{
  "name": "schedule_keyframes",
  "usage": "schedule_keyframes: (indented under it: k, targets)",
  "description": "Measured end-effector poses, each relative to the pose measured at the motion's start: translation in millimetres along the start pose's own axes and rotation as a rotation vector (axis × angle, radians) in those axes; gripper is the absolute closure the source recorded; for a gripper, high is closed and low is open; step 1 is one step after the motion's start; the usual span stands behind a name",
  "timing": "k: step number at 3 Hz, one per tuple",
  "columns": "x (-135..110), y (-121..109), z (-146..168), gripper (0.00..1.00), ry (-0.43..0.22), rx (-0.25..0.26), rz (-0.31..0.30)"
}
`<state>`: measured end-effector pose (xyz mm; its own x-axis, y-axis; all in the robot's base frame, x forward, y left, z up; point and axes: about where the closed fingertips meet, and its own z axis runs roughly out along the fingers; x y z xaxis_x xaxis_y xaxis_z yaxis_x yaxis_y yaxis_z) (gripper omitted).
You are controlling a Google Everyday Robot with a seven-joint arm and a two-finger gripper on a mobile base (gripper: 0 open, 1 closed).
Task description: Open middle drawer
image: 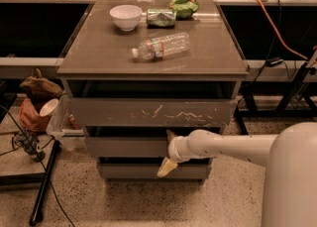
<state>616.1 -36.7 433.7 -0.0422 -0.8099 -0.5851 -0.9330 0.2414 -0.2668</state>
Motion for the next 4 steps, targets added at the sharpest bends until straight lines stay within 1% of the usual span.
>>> schedule_keyframes:
  k: [2, 3, 4]
  targets:
    - [8, 3, 22, 0.00, -0.020, -0.049, 0.021]
    - [5, 6, 26, 0.00, -0.022, -0.075, 0.010]
    - [-1, 16, 18, 0.00, 0.001, -0.154, -0.003]
